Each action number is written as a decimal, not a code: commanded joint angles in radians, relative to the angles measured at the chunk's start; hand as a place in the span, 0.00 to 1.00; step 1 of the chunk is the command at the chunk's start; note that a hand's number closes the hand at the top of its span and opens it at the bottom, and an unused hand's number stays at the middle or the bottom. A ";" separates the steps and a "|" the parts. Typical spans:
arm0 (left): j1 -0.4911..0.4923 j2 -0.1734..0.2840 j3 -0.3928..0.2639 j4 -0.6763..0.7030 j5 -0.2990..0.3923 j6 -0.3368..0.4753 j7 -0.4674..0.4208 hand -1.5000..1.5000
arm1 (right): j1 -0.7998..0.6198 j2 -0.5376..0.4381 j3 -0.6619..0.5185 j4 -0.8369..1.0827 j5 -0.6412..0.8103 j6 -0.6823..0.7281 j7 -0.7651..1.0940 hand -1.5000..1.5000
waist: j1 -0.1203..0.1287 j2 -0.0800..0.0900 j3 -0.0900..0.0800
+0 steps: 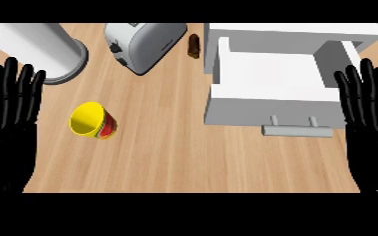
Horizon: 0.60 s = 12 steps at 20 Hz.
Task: Pick up the cup, place it into the drawer and close the drawer
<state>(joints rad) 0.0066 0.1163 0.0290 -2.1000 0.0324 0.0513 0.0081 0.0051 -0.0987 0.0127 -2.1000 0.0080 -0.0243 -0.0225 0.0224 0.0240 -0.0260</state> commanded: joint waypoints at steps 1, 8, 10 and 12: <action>-0.005 0.035 0.025 0.013 0.101 -0.085 0.002 0.00 | -0.011 0.003 0.025 0.050 0.031 0.008 -0.022 0.00 | -0.017 -0.023 0.026; 0.114 0.144 -0.018 0.083 0.541 -0.460 0.036 0.00 | 0.041 -0.044 0.027 0.024 0.039 0.045 0.030 0.00 | -0.013 -0.022 0.023; 0.106 0.198 0.064 0.191 0.632 -0.545 -0.002 0.00 | 0.020 -0.055 -0.012 0.070 0.019 0.058 -0.019 0.00 | -0.018 -0.019 0.024; 0.097 0.236 0.088 0.162 0.686 -0.558 0.066 0.00 | 0.019 -0.073 -0.043 0.069 -0.010 0.078 0.005 0.00 | -0.021 -0.024 0.026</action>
<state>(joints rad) 0.0834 0.2925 0.0662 -1.9750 0.5692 -0.4172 0.0244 0.0015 -0.1473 -0.0031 -2.0583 0.0154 0.0192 0.0050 0.0047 0.0027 -0.0032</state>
